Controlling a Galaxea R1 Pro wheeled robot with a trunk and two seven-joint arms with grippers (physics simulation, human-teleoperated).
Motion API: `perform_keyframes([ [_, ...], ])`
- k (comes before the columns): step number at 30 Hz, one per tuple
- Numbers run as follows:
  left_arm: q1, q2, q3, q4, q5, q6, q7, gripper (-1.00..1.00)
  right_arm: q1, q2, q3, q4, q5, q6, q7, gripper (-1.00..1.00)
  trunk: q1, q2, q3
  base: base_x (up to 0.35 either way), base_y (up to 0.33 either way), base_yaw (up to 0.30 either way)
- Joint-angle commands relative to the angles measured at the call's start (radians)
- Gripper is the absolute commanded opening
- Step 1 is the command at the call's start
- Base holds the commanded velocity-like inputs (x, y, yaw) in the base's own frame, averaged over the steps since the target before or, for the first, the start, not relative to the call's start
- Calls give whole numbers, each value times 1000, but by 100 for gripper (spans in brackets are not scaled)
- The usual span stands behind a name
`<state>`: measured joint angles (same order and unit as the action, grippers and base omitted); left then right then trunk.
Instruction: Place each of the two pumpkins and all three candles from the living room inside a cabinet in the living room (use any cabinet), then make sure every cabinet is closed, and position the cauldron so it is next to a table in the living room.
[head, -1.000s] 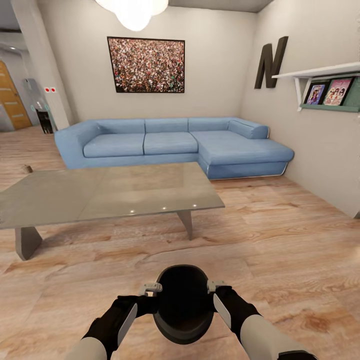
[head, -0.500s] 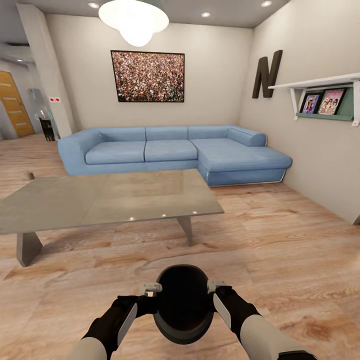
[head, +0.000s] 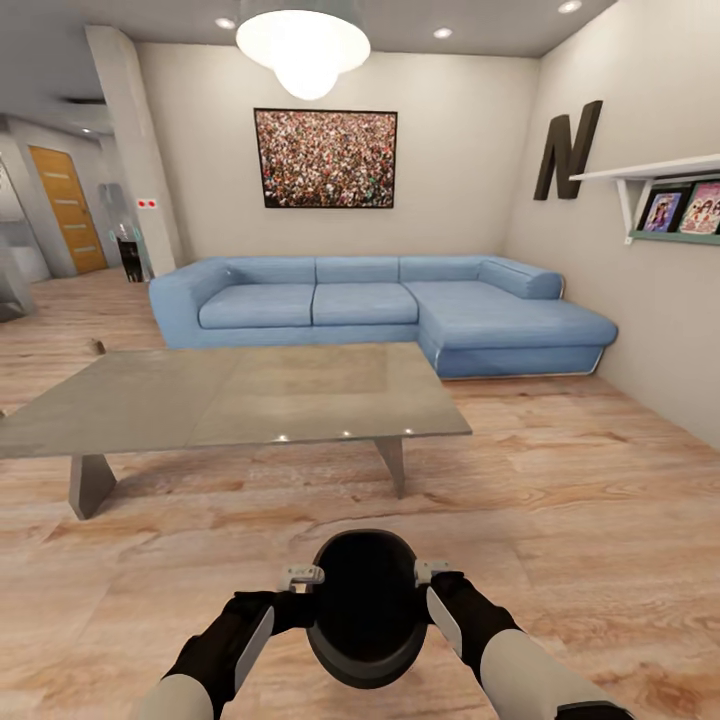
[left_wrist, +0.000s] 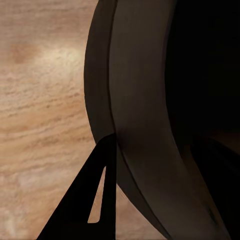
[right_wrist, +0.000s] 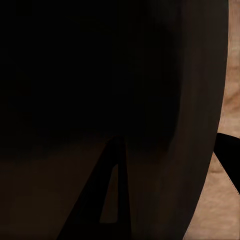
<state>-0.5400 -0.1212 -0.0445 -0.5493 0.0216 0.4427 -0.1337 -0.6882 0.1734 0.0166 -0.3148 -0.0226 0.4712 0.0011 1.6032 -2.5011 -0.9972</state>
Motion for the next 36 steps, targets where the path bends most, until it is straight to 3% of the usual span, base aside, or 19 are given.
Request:
perform_keyframes([
  [1,0,-1,-4,0,29,8,-8,-100,-1,0,7,-4,-6,-22,1,-100,0,0,-1,258,0,22],
  [12,0,0,-3,0,29,8,-8,-100,-1,0,8,-4,-7,-20,3,-100,0,0,-1,297,0,3],
  [20,0,0,-3,0,29,8,-8,-100,-1,0,8,-4,-7,-22,3,-100,0,0,-1,121,0,3],
  [36,0,0,-3,0,29,8,-8,-100,-1,0,7,-4,-7,-23,4,-100,0,0,3,250,0,93],
])
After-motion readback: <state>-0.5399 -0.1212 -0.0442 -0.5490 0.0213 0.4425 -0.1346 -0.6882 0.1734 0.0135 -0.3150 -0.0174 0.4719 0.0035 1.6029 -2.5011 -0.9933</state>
